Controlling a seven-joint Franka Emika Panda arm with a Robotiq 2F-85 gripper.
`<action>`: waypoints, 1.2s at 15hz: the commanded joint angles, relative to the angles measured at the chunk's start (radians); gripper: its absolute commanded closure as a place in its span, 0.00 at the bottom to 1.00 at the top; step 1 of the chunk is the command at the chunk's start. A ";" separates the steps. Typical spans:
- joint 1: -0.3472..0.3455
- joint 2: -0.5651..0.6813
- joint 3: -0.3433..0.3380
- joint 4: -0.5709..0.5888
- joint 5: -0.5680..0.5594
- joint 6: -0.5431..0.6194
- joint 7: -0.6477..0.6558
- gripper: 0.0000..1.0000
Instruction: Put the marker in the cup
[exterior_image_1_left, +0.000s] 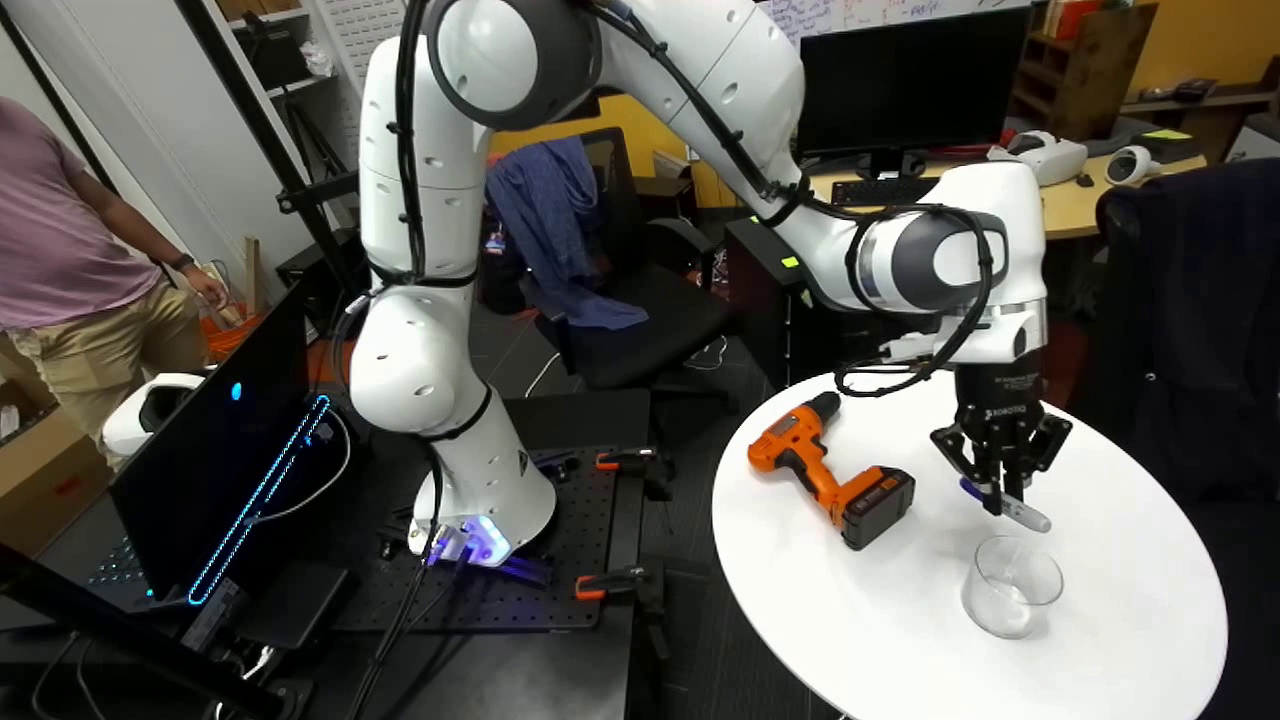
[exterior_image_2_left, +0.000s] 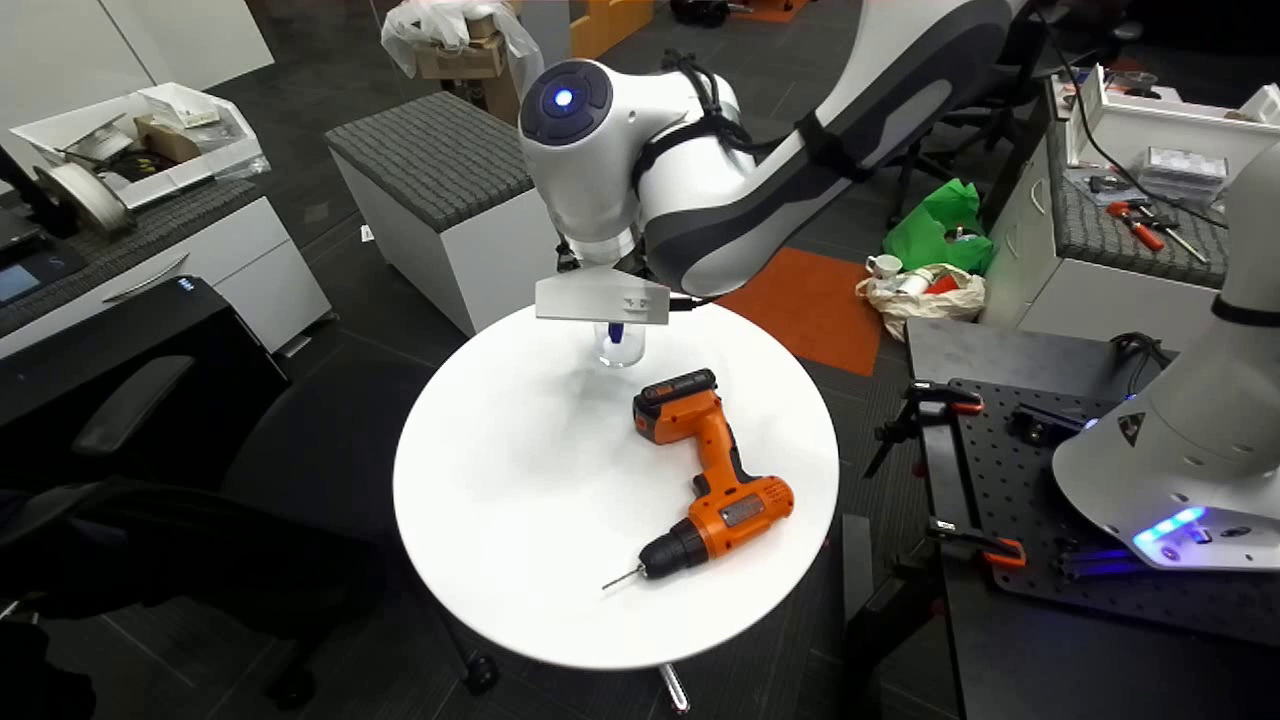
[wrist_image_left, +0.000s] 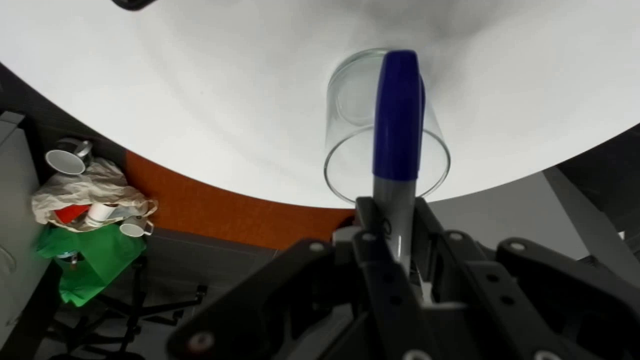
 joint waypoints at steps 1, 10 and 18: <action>-0.011 -0.041 0.016 -0.016 -0.062 -0.094 0.116 0.95; -0.074 0.006 0.066 0.064 -0.106 -0.263 0.235 0.95; -0.095 0.082 0.095 0.179 -0.143 -0.363 0.288 0.95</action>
